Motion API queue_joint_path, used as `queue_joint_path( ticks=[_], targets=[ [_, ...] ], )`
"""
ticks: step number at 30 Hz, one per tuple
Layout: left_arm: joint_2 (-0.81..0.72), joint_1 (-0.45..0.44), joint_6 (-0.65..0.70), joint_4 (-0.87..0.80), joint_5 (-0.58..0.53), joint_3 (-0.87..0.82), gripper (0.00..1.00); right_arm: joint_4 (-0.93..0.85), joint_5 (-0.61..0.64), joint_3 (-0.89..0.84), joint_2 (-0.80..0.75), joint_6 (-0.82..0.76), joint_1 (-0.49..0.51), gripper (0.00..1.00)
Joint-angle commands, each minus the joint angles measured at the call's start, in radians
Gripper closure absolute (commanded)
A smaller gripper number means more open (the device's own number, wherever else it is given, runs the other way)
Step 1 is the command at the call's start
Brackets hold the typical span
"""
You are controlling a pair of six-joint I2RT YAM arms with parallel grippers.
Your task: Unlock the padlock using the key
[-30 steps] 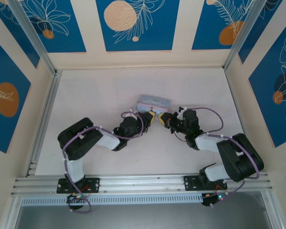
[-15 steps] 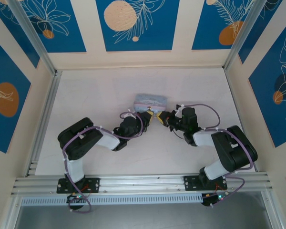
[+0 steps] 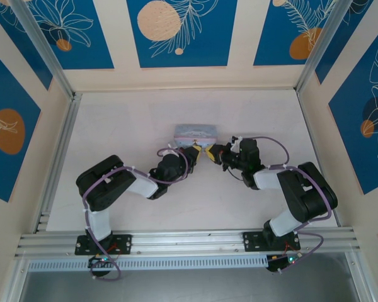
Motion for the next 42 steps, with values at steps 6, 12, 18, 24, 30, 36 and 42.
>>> queue_joint_path(
  ticks=[6, 12, 18, 24, 30, 36, 42],
  targets=[
    [-0.037, -0.036, 0.009, 0.088, 0.134, 0.01, 1.0, -0.032, -0.092, 0.092, 0.035, -0.129, 0.004, 1.0],
    [-0.054, -0.036, 0.017, 0.069, 0.14, 0.014, 1.0, -0.122, -0.139, 0.125, 0.04, -0.261, -0.006, 1.0],
    [-0.051, -0.036, 0.009, 0.072, 0.134, 0.016, 1.0, -0.038, -0.156, 0.111, 0.069, -0.195, 0.001, 1.0],
    [-0.066, -0.034, 0.014, 0.057, 0.118, 0.004, 1.0, -0.017, -0.187, 0.112, 0.076, -0.14, -0.009, 1.0],
    [-0.065, -0.03, 0.023, 0.05, 0.101, -0.024, 1.0, -0.1, -0.261, 0.151, 0.065, -0.176, -0.015, 1.0],
    [-0.067, -0.026, 0.041, 0.043, 0.102, -0.035, 1.0, -0.154, -0.317, 0.167, 0.08, -0.22, -0.022, 1.0],
    [-0.074, -0.027, 0.053, 0.028, 0.113, -0.039, 1.0, -0.168, -0.372, 0.192, 0.1, -0.231, -0.047, 1.0]
  ],
)
